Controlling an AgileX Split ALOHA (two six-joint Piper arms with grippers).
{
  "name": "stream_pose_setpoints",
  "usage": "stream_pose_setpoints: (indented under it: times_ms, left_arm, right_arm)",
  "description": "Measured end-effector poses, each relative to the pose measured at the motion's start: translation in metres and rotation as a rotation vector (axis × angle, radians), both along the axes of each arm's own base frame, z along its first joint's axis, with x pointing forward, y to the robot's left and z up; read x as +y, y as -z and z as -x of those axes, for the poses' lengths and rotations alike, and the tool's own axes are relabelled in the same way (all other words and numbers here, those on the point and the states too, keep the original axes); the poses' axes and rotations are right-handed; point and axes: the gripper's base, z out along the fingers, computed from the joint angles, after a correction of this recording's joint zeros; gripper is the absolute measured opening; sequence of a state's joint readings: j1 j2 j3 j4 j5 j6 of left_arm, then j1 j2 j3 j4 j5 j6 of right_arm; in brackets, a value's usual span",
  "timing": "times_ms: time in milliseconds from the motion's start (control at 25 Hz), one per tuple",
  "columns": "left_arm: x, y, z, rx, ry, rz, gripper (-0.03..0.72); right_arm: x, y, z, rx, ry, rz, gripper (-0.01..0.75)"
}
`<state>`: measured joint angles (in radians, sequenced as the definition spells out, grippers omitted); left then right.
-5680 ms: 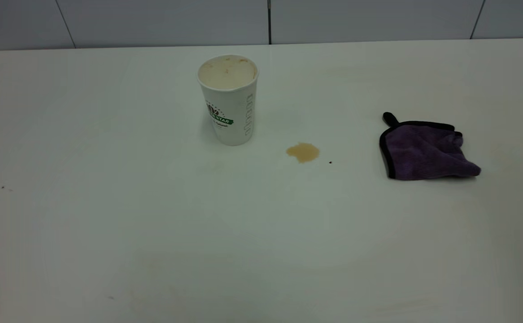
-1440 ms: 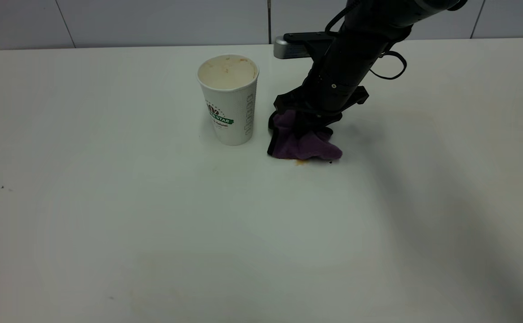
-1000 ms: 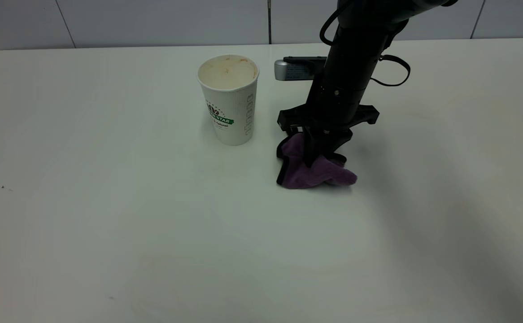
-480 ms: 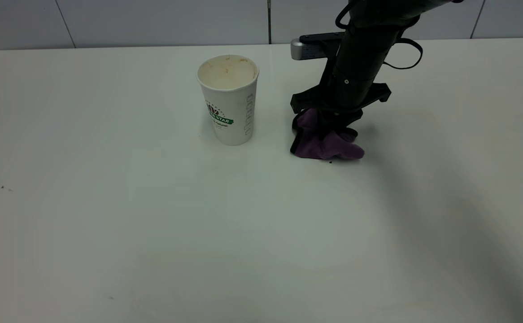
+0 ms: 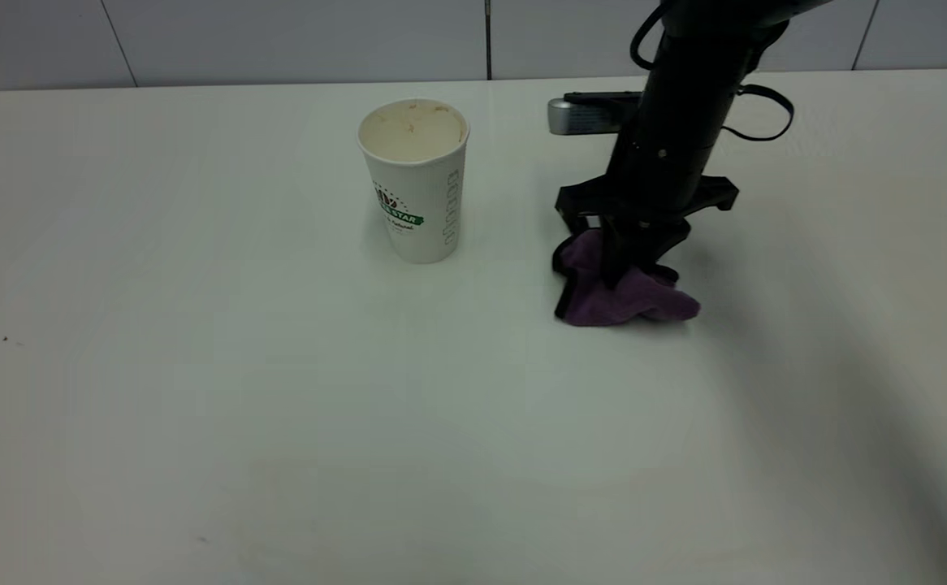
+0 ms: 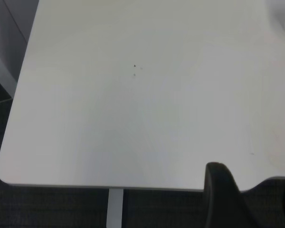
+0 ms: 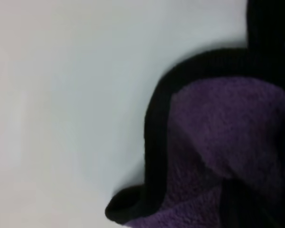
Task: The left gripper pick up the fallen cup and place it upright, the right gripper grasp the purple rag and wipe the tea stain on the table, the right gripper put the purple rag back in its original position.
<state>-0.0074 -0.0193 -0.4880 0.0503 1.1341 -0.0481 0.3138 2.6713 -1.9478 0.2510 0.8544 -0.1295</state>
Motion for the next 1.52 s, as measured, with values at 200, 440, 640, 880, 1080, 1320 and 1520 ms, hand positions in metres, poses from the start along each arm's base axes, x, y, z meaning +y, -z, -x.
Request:
stream_pose_setpoints:
  times_ms: [200,440,640,880,1080,1320,1520]
  left_arm:
    - [0.0,0.0,0.0,0.0,-0.001,0.001,0.352]
    - [0.0,0.0,0.0,0.0,-0.001,0.001,0.352]
    - [0.0,0.0,0.0,0.0,-0.001,0.001,0.352]
    - [0.0,0.0,0.0,0.0,-0.001,0.001,0.352]
    - [0.0,0.0,0.0,0.0,-0.001,0.001,0.352]
    - [0.0,0.0,0.0,0.001,-0.001,0.001,0.352]
    - [0.0,0.0,0.0,0.001,-0.001,0.001,0.352]
  right_arm:
    - [-0.068,0.0,-0.016,0.027,0.126,0.022,0.103]
    - [-0.137,0.0,-0.025,0.025,0.229,0.063,0.103]
    - [-0.167,0.0,-0.024,0.033,0.262,0.092,0.103]
    - [-0.17,-0.004,-0.024,0.031,0.242,0.116,0.21]
    - [-0.174,-0.019,-0.024,0.032,0.206,0.141,0.53]
    - [-0.176,-0.074,-0.024,0.018,0.179,0.161,0.717]
    - [-0.176,-0.139,-0.015,0.009,0.173,0.163,0.668]
